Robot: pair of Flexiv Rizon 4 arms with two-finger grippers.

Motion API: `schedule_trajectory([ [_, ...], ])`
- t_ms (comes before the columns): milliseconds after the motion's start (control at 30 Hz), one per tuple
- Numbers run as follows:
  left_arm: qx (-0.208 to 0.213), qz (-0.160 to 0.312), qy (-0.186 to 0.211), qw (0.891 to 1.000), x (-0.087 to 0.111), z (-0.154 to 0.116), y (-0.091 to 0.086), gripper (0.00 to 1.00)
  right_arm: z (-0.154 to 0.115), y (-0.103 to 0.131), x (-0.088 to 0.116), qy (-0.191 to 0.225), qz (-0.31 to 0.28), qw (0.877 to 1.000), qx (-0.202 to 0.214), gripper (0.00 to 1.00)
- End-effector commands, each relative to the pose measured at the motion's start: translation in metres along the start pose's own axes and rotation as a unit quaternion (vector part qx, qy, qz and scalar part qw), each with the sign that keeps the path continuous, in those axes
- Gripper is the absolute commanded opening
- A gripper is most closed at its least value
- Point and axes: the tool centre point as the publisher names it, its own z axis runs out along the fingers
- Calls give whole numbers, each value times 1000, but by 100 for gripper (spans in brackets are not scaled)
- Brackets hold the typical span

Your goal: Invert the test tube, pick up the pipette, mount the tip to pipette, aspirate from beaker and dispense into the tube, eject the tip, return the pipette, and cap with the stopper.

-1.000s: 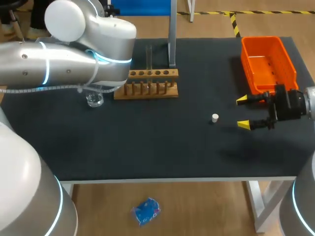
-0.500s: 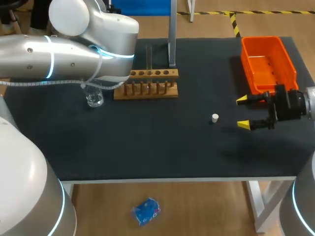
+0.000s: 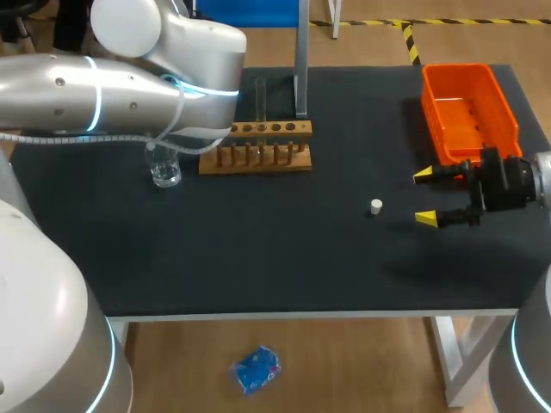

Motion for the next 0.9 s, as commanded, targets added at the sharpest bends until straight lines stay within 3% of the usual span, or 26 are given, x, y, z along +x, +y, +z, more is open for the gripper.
schedule_trajectory([
  [33,-7,0,0,1000,-1,1,-1,0,0,0,1,-1,0,1000,1,100],
  [367,-14,-2,-3,1000,-2,0,5,0,0,0,1,-1,0,1000,1,100],
  [400,-14,-2,-3,1000,-2,-1,6,22,0,0,1,-1,0,1000,1,100],
  [433,-15,-3,-3,1000,-2,-1,6,50,0,0,1,-1,0,1000,1,100],
  [467,-15,-3,-3,1000,-2,-1,6,89,0,0,1,-1,0,1000,1,100],
  [500,-16,-3,-4,1000,-3,-2,6,100,0,0,1,-1,0,1000,1,100],
  [900,1,7,-3,1000,-5,-18,0,100,0,0,1,-1,0,1000,1,100],
])
